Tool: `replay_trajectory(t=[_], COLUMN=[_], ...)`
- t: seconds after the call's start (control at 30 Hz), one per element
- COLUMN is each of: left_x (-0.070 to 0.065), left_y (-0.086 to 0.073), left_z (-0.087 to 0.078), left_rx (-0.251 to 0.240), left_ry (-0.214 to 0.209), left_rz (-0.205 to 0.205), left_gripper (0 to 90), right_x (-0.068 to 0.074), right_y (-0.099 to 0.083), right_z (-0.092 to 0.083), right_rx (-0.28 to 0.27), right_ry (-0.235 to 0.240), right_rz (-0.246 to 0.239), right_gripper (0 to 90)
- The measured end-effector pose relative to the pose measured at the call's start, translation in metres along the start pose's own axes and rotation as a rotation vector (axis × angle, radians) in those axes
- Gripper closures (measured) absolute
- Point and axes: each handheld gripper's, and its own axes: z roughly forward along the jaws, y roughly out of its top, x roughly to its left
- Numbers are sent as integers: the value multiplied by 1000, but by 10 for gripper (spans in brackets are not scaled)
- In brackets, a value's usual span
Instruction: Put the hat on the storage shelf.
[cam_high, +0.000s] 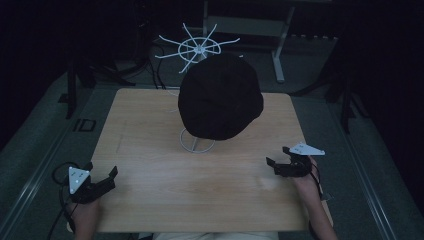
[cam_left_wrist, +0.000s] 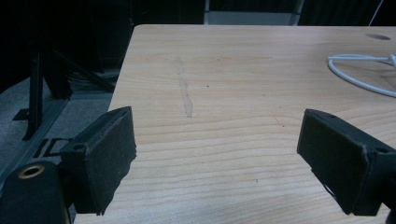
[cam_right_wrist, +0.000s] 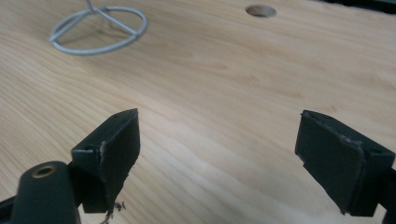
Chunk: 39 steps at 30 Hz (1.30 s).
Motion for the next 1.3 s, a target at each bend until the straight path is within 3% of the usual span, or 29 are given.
replay_trajectory(t=[0.57,0.6,0.83,0.87,0.97,1.3], left_x=[0,0,0,0,0,0], left_y=[0,0,0,0,0,0], left_z=[0,0,0,0,0,0], left_rx=[1,1,1,1,2,2], left_ry=[2,4,5,6,6,10], left_rz=[1,1,1,0,0,-4], left_gripper=[122,121,121,122,121,121], right_x=[-23,-25,-25,-25,-25,-28], right_y=[-49,-55,-64,-68,-72,-79], right_z=[-33,-42,-56,-60,-64,-74], right_rx=[7,3,-12,-12,-10,-59], right_ry=[-102,-139,-226,-262,-311,-385], right_rz=[93,105,128,127,133,163], right_gripper=[138,138,138,138,138,141])
